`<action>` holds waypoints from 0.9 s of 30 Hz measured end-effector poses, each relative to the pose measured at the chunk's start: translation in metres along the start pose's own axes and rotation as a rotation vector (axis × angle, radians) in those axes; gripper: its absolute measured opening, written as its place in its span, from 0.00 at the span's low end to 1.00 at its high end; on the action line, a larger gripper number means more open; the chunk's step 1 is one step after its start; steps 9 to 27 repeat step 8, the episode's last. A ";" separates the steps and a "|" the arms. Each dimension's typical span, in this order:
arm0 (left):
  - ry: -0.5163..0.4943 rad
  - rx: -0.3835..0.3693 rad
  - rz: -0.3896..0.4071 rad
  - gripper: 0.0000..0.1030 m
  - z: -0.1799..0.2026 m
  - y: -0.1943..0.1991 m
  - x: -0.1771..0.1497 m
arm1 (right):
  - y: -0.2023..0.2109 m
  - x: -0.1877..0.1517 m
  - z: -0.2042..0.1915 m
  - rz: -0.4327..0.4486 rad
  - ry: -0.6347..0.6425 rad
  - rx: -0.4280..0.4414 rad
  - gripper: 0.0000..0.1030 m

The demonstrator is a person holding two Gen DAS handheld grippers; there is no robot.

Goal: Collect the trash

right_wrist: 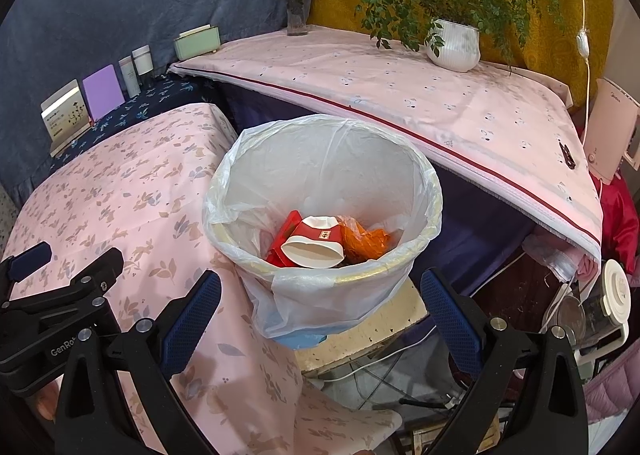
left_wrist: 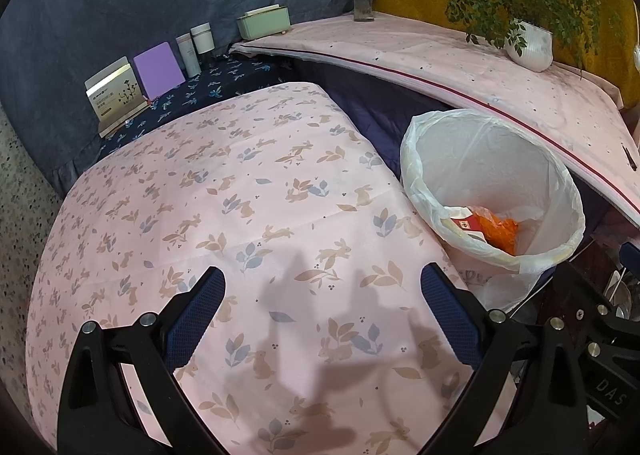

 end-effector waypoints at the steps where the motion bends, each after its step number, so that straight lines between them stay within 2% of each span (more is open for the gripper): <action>1: -0.001 -0.001 0.001 0.91 0.000 0.000 0.001 | 0.000 0.001 0.000 0.001 0.000 -0.002 0.94; 27: -0.003 -0.014 0.011 0.91 0.006 0.002 0.003 | 0.002 0.000 0.002 -0.001 -0.008 -0.006 0.94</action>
Point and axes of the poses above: each gripper's, at about its wrist camera, not at the fingertips, and y roughly against the way its jaws point, z to its right, x to its top, the point moved 9 cm from there along -y, roughly the way its jaws point, and after that the axes turned 5 degrees about z, right-handed, at the moved point
